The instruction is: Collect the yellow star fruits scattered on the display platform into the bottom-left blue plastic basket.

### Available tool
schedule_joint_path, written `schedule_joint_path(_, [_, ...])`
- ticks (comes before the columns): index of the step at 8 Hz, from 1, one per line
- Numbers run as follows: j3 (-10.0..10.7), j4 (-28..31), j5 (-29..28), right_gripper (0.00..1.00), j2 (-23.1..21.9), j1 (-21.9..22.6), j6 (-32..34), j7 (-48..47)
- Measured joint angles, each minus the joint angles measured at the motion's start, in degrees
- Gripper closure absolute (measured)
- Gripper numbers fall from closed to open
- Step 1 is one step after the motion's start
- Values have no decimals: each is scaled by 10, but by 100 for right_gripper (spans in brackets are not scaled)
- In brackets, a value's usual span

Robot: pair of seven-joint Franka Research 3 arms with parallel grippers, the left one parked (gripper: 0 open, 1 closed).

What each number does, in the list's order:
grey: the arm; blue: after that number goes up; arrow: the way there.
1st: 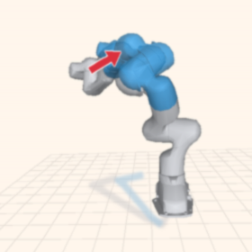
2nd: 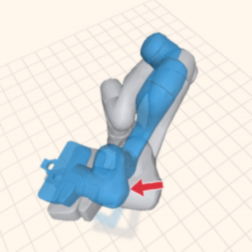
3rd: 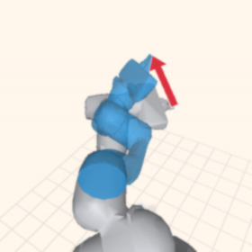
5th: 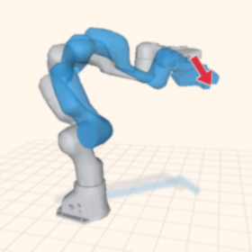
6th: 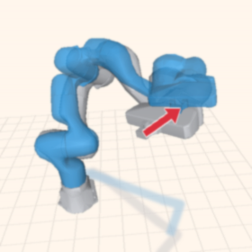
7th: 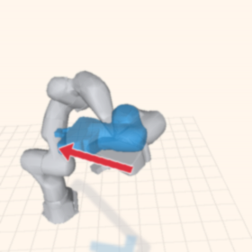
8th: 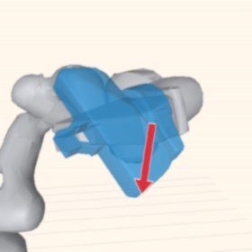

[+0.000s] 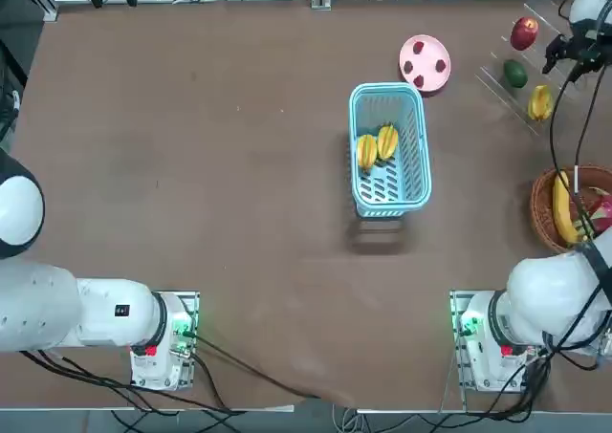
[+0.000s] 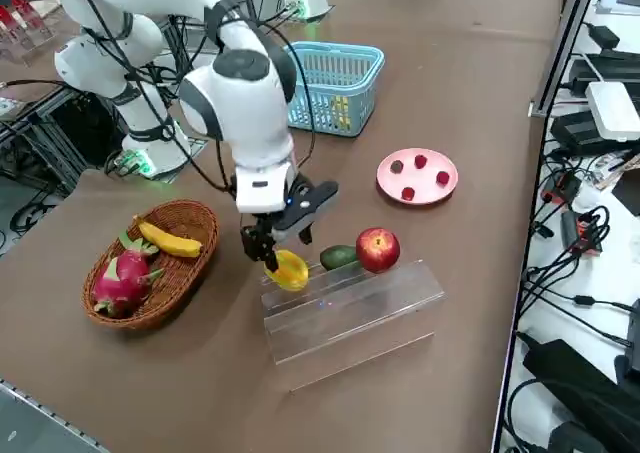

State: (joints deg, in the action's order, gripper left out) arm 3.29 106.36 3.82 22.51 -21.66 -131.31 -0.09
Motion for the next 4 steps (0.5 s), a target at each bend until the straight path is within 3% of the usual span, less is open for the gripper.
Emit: schedule_joint_path(4, [0, 34, 0, 0, 4, -31, -2, 19])
